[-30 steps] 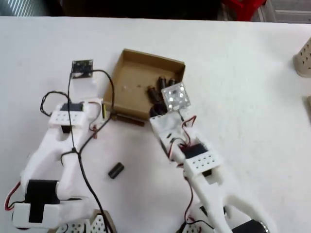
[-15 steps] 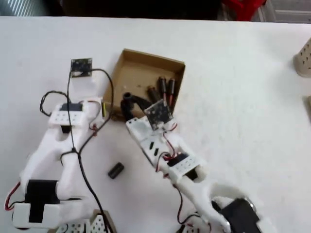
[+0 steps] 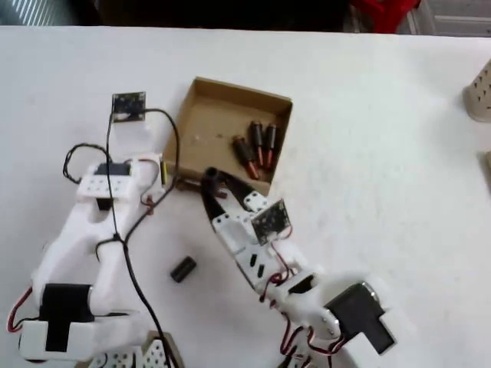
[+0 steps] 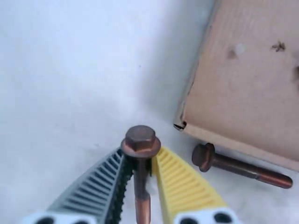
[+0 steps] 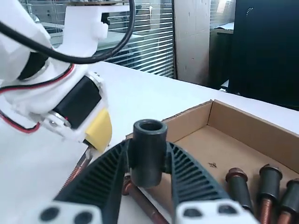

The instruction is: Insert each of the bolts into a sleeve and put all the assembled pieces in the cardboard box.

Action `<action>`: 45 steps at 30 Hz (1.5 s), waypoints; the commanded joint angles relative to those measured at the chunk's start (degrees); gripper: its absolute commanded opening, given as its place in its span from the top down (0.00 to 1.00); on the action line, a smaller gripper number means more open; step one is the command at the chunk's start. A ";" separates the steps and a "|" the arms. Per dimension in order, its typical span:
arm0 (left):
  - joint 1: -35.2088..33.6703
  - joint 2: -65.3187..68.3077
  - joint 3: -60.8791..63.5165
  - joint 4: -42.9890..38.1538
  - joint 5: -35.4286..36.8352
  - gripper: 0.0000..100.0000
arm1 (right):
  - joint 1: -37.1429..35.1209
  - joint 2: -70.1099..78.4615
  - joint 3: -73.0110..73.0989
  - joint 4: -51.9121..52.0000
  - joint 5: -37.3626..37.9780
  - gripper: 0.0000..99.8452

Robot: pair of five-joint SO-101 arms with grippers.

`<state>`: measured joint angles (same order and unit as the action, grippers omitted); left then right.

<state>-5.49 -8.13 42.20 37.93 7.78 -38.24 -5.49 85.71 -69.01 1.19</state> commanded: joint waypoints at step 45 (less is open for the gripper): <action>9.71 -41.19 25.41 -19.43 -0.09 0.98 | -2.86 15.34 8.62 -17.63 -0.53 0.98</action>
<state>1.71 -43.91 67.96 20.35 7.78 -40.70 9.89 95.12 -85.36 1.19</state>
